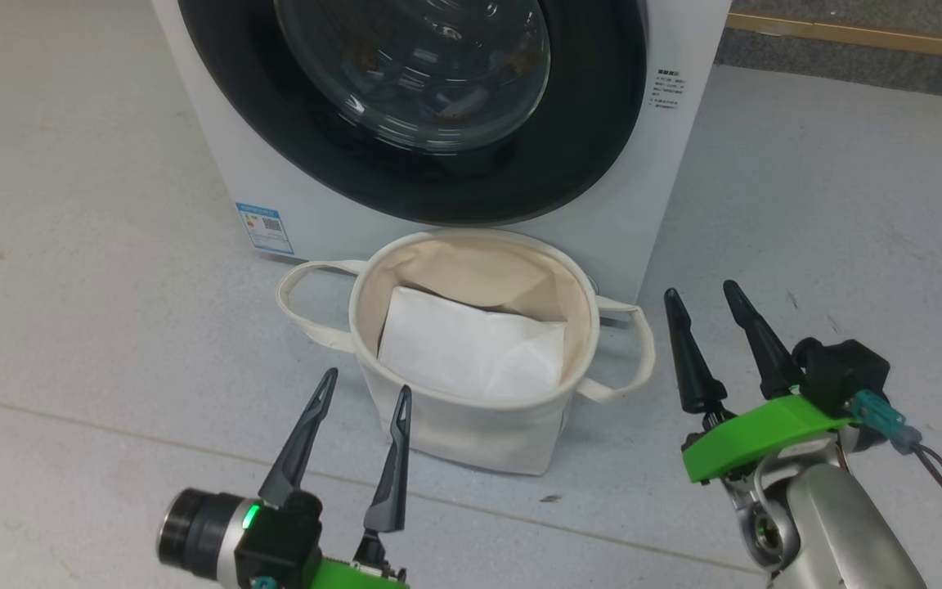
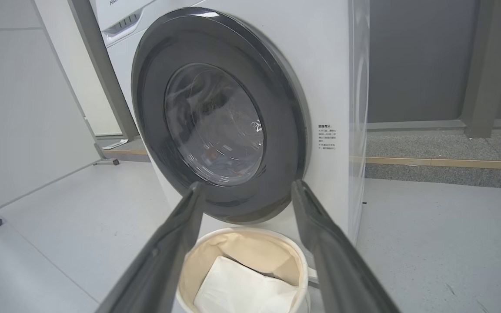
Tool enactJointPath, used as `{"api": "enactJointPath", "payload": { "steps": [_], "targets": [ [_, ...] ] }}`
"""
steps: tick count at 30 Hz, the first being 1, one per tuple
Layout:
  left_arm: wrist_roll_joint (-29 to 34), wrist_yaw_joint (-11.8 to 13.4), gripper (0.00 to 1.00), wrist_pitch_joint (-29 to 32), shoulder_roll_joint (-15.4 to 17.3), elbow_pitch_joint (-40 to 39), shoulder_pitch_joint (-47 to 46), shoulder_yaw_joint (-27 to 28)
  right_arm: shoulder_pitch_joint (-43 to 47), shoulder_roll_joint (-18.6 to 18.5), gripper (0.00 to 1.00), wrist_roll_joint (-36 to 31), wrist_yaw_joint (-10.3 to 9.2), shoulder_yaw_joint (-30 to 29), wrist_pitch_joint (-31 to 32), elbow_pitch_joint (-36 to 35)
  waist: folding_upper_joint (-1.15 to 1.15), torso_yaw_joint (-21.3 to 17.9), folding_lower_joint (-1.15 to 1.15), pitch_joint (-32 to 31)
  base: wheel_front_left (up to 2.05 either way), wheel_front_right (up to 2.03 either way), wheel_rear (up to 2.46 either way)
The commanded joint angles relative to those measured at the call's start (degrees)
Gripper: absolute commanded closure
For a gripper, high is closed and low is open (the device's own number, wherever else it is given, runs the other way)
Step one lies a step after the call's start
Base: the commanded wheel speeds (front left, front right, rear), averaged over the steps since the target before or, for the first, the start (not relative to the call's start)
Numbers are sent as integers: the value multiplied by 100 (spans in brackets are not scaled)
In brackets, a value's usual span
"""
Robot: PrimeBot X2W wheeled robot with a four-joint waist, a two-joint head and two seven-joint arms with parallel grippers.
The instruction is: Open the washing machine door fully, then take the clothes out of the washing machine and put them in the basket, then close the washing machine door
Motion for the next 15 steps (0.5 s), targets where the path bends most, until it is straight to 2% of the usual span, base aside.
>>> {"api": "enactJointPath", "payload": {
  "steps": [1, 7, 11, 15],
  "targets": [
    [25, 1, 0, -69, -23, -158, -154, 209, -218, 32, 0, -23, 1, 117, -58, -157, 0, 5, 0, -2, 0, 0, 0],
    [-210, 33, 0, -69, -185, 111, -77, 385, -178, 32, 0, 91, 1, 103, -73, -87, 0, 33, 0, -11, 0, 0, 0],
    [-552, 118, 0, -61, -310, 497, -38, 570, -108, 32, 0, 761, 1, 85, 103, 35, 0, 45, 0, -39, 0, 0, 0],
    [-670, 168, 0, -62, -350, 682, -96, 643, -72, 32, 0, 551, 1, 82, 71, 96, 0, 25, 0, -50, 0, 0, 0]
  ]
}}
